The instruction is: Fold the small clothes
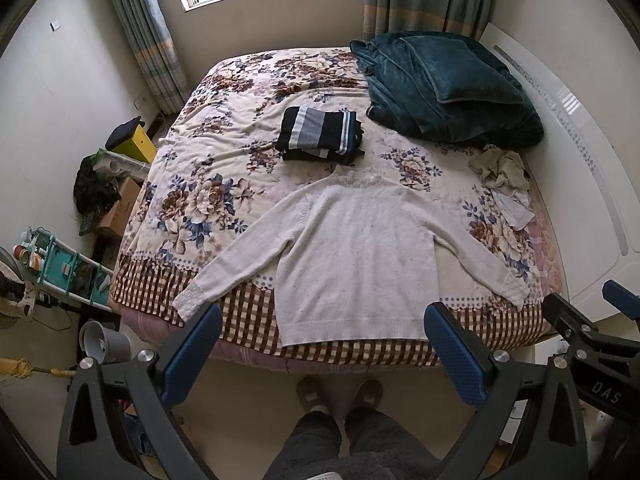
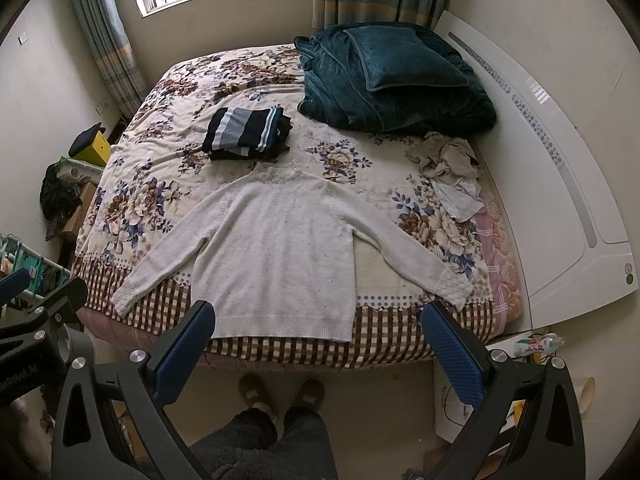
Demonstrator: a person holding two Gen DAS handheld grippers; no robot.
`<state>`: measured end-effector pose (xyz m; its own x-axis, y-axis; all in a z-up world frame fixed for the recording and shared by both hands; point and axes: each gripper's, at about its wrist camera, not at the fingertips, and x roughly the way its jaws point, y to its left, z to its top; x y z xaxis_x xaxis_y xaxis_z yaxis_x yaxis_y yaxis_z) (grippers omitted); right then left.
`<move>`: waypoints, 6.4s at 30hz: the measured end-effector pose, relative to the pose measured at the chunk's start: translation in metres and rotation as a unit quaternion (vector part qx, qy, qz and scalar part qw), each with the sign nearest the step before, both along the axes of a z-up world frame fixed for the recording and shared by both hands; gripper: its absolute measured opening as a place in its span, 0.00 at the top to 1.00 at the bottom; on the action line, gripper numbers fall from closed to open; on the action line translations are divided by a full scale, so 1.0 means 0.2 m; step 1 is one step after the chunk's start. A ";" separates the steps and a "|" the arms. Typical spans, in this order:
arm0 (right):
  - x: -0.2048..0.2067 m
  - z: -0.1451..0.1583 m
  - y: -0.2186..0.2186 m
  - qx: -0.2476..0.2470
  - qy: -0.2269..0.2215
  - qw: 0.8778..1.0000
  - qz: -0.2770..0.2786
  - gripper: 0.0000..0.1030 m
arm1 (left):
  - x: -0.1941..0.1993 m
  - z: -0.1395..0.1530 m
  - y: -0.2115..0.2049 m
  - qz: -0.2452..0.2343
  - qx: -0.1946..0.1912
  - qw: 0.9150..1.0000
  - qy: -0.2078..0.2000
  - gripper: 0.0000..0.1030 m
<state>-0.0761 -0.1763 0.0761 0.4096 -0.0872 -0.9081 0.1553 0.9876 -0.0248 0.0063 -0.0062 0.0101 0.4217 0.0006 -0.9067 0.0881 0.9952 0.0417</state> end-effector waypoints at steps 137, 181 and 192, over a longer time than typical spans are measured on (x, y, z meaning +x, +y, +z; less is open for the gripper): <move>2.15 -2.77 0.59 0.048 -0.039 0.998 0.018 0.91 | 1.87 -2.43 1.00 0.219 0.096 0.964 0.117 0.00; 1.86 -2.93 0.73 0.083 0.210 0.974 0.000 0.35 | 0.37 -2.68 2.40 0.697 -0.268 0.666 -0.011 0.68; 1.77 -2.98 0.67 -0.062 0.233 0.970 0.020 0.35 | 0.59 -2.64 2.44 0.641 -0.225 0.733 -0.030 0.91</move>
